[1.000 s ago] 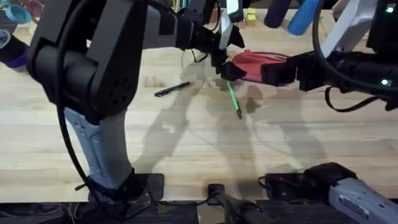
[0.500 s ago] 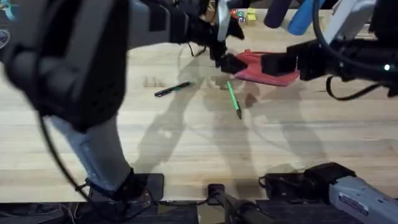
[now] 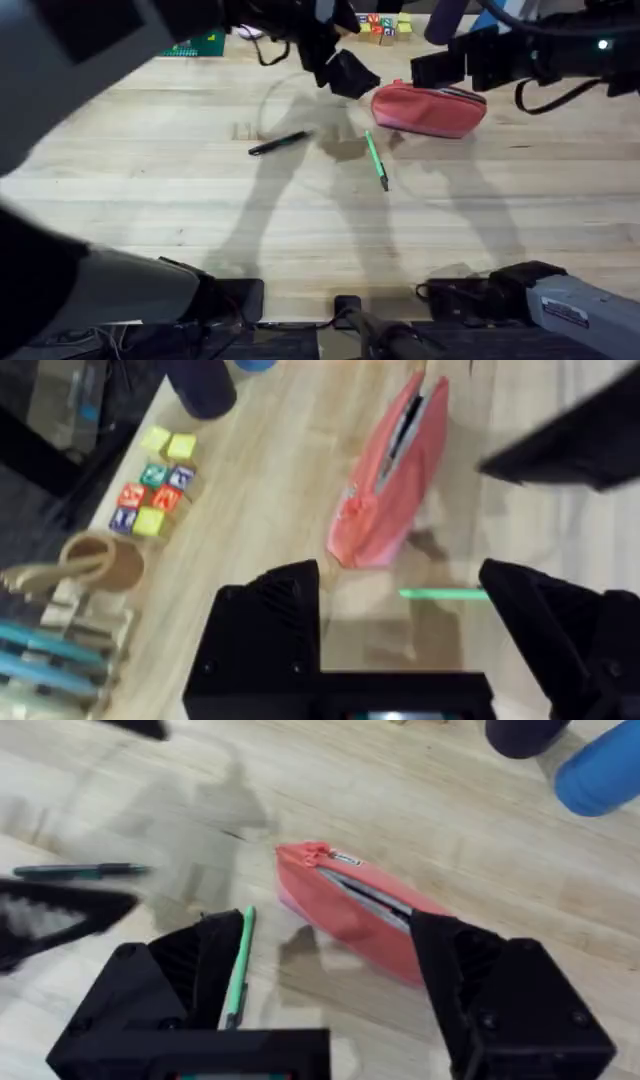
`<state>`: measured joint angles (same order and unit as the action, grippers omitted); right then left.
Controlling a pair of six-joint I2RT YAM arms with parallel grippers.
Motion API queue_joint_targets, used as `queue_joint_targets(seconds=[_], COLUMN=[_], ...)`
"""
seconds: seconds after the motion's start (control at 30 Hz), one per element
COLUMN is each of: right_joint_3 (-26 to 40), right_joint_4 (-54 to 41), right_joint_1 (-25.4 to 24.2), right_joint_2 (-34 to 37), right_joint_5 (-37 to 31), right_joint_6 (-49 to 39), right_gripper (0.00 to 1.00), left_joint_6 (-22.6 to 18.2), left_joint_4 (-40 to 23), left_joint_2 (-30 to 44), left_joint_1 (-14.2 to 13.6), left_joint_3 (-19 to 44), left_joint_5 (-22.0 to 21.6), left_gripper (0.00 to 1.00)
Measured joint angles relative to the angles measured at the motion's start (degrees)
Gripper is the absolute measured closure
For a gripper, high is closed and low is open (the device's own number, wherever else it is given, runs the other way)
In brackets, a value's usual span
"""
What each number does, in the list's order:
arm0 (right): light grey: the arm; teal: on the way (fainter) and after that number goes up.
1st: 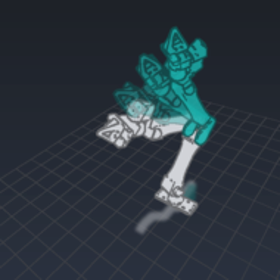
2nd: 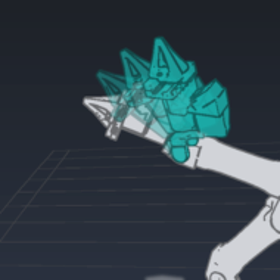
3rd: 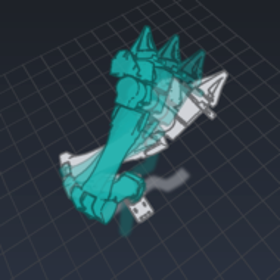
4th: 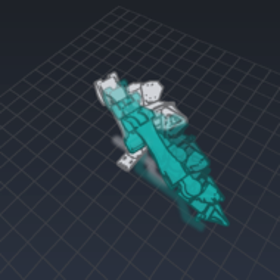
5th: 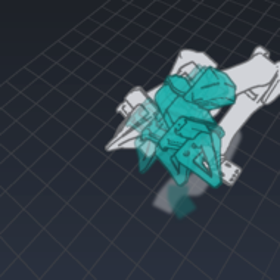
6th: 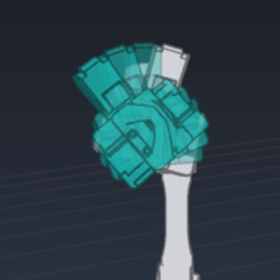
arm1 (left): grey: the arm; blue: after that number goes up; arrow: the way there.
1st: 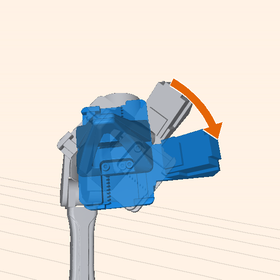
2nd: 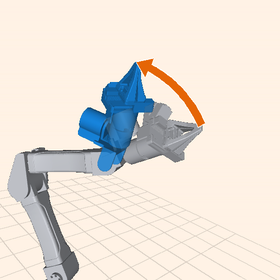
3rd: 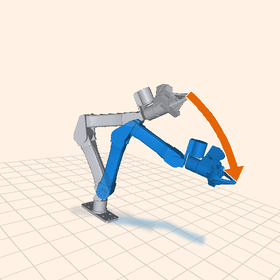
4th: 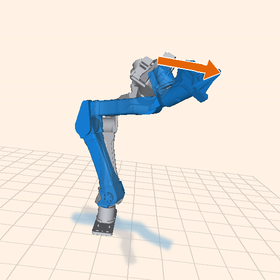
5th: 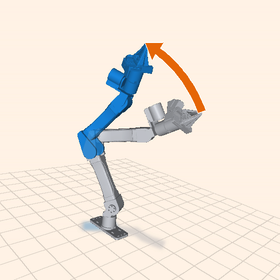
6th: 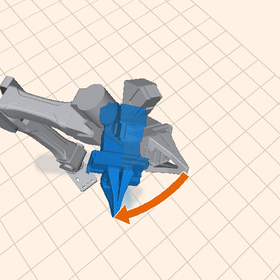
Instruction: Unzip the bag, pick up the pens from the table one at a time and place them inside, then zip the bag closed.
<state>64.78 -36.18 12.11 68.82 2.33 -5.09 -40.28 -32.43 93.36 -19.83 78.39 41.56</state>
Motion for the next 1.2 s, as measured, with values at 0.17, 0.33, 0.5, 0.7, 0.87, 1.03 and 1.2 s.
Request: queue_joint_targets(seconds=[0.17, 0.33, 0.5, 0.7, 0.87, 1.03, 1.2], right_joint_3=[2.51, 6.56, 10.21, 13.81, 14.11, 14.11, 15.63], right_joint_4=[-3.66, -8.98, -11.94, -16.50, -22.18, -22.08, -23.68], right_joint_1=[-1.73, -3.24, -3.44, -5.15, -5.60, -5.59, -5.80], right_joint_2=[0.99, 2.94, 4.12, 4.14, 4.14, 4.18, 6.46], right_joint_5=[0.00, 0.28, 0.51, 1.15, 1.20, 1.55, 1.57], right_joint_6=[-1.68, -3.79, -6.68, -11.13, -16.63, -20.68, -23.12], right_gripper=[0.005, 0.006, 0.006, 0.006, 0.006, 0.006, 0.008], left_joint_6=[0.07, 0.12, 0.18, 0.18, 0.18, 0.18, 0.18], left_joint_4=[-7.99, -11.01, -11.12, -11.12, -11.14, -11.13, -11.12], left_joint_2=[-5.62, -8.71, -8.82, -8.82, -8.82, -8.82, -8.82], left_joint_1=[1.30, 1.87, 1.87, 1.87, 1.87, 1.87, 1.87], left_joint_3=[0.00, 0.00, 0.00, 0.00, 0.00, 0.00, 0.00], left_joint_5=[-1.37, -2.09, -2.31, -2.38, -2.38, -2.38, -2.38], left_gripper=[0.008, 0.008, 0.006, 0.008, 0.007, 0.007, 0.007])
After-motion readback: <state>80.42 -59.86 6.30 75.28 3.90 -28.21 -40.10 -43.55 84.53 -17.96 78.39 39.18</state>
